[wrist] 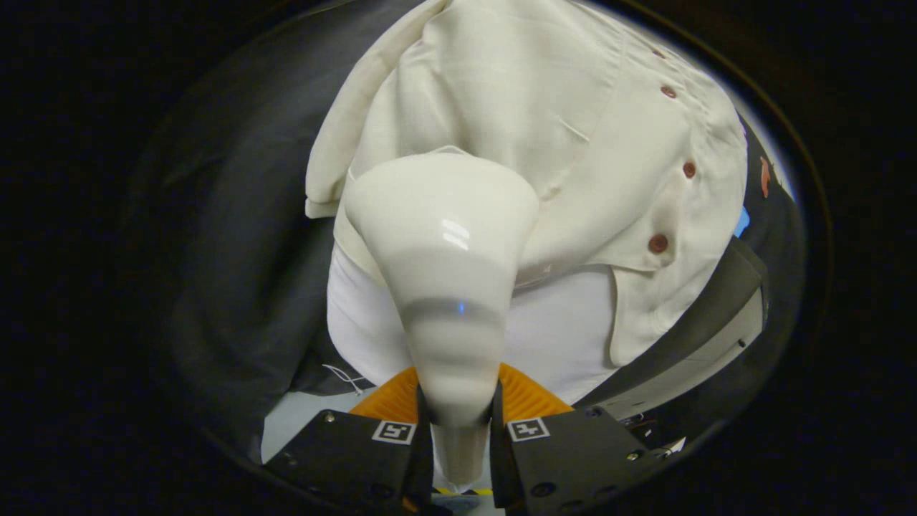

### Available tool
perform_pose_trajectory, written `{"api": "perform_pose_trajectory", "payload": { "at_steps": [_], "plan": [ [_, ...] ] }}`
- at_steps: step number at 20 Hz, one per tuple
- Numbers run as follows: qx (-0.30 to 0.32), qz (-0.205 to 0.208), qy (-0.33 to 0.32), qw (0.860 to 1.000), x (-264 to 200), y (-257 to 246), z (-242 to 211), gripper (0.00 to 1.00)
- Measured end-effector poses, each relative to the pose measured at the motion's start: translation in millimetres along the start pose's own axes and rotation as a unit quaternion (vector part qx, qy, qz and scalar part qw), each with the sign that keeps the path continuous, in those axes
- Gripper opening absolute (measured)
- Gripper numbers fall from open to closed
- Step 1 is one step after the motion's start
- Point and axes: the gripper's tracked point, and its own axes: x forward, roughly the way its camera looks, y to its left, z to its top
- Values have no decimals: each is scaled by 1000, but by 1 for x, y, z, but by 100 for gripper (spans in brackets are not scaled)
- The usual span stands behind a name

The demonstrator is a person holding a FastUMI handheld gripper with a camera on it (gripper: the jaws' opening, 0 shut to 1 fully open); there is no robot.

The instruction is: Iron the clothes twice with a garment steamer, once on the left side and once on the right side.

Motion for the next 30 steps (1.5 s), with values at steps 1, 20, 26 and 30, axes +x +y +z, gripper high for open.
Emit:
{"api": "perform_pose_trajectory", "payload": {
  "at_steps": [1,20,26,30],
  "plan": [
    [-1,3,-4,1000,-5,-2,-2,32],
    [65,33,-137,988,-221,-160,6,32],
    [99,28,-179,978,-230,-230,96,32],
    [121,17,-213,969,-227,-269,165,32]
  ]
}}
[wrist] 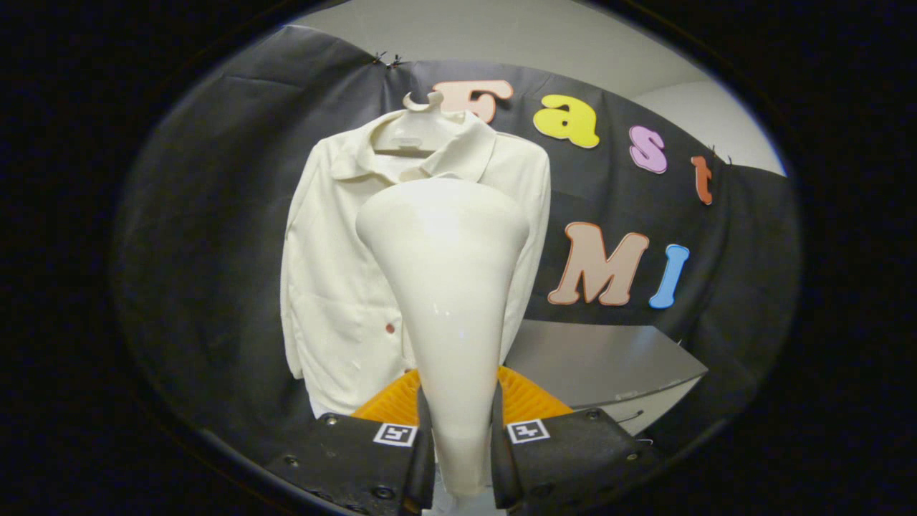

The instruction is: Iron the clothes twice with a garment steamer, once on the left side and once on the right side.

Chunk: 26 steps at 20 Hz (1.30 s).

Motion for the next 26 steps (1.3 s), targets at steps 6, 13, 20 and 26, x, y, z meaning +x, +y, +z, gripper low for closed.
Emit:
{"api": "perform_pose_trajectory", "payload": {
  "at_steps": [6,13,20,26],
  "plan": [
    [8,-12,-20,1000,47,-29,62,31],
    [14,-11,-8,1000,100,-44,69,32],
    [24,-26,27,999,119,-64,26,32],
    [35,-27,45,998,126,-68,-6,32]
  ]
}}
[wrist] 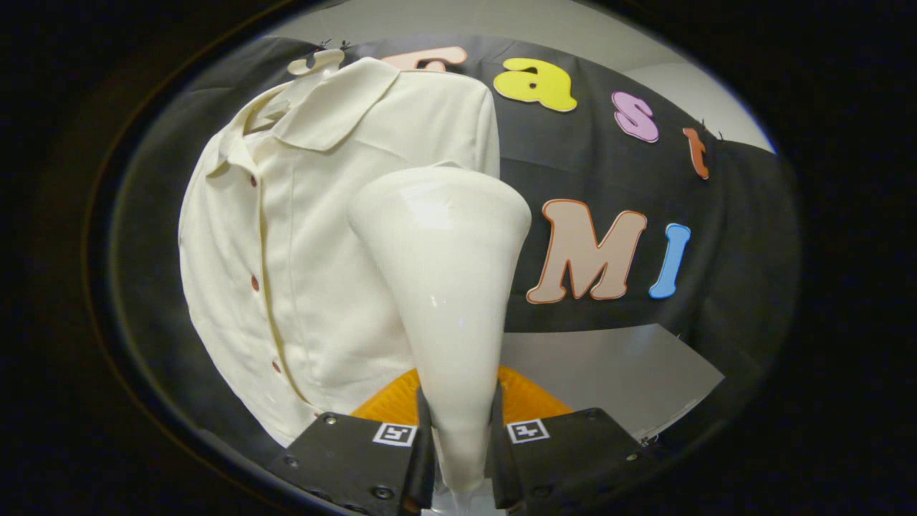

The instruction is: Iron the clothes twice with a garment steamer, once on the left side and once on the right side.

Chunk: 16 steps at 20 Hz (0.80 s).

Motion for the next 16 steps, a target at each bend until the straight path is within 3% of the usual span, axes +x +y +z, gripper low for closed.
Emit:
{"api": "perform_pose_trajectory", "payload": {
  "at_steps": [7,16],
  "plan": [
    [-11,-17,28,999,9,-5,-57,32],
    [-32,-52,46,997,13,12,-88,32]
  ]
}}
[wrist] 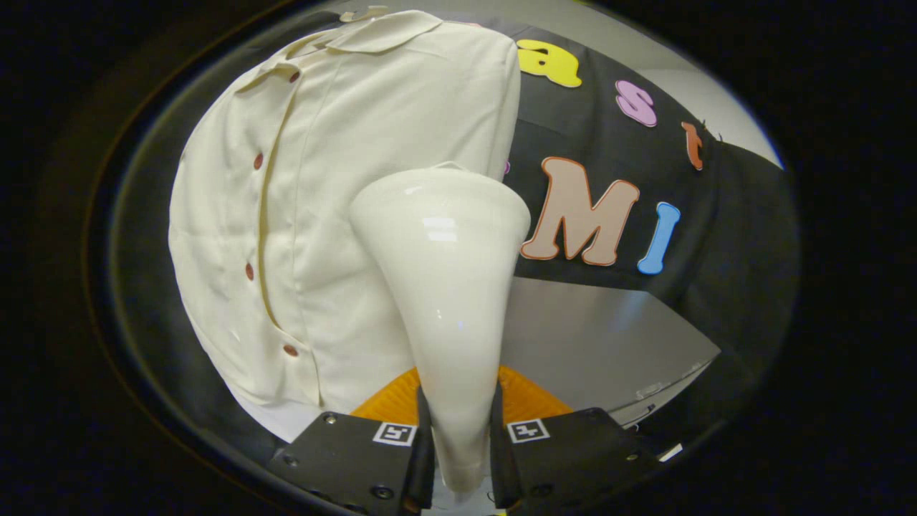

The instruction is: Iron the clothes twice with a garment steamer, once on the left side and once on the right side.

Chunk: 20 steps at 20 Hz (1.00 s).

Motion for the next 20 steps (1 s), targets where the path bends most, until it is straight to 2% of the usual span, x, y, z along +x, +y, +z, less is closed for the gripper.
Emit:
{"api": "perform_pose_trajectory", "payload": {
  "at_steps": [4,5,11,13,20],
  "plan": [
    [5,-7,8,1000,4,10,-21,32],
    [8,-8,-21,1000,8,11,-14,32],
    [-6,-33,-10,999,7,16,-22,32],
    [-7,-31,-6,999,9,27,-31,32],
    [-13,-42,60,997,37,53,-117,32]
  ]
}}
